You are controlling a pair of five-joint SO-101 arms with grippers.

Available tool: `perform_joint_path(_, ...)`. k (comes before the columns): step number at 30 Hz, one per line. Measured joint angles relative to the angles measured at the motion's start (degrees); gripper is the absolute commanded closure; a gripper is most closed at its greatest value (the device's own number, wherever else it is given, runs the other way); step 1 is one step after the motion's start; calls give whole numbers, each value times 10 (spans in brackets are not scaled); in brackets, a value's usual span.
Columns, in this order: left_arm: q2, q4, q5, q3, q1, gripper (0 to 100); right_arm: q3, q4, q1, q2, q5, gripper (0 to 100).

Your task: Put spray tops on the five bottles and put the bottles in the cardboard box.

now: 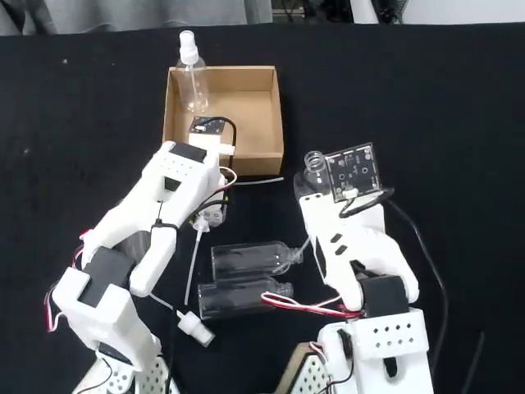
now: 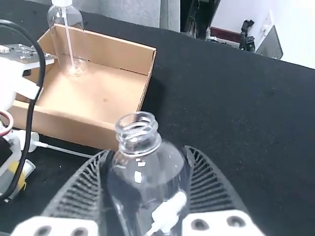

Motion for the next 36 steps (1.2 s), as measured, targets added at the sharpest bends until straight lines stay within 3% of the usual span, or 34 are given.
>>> perform_joint_path(7,-11,0,0,3,0,971,0,0,0,0,0,959)
perform_joint_path(19,-193,-1,2,92,-2,970,0,0,0,0,0,959)
perform_joint_path(32,-275,0,2,112,-2,970,0,0,0,0,-17,959)
perform_joint_path(36,-296,0,45,112,-2,971,0,0,0,0,-49,957)
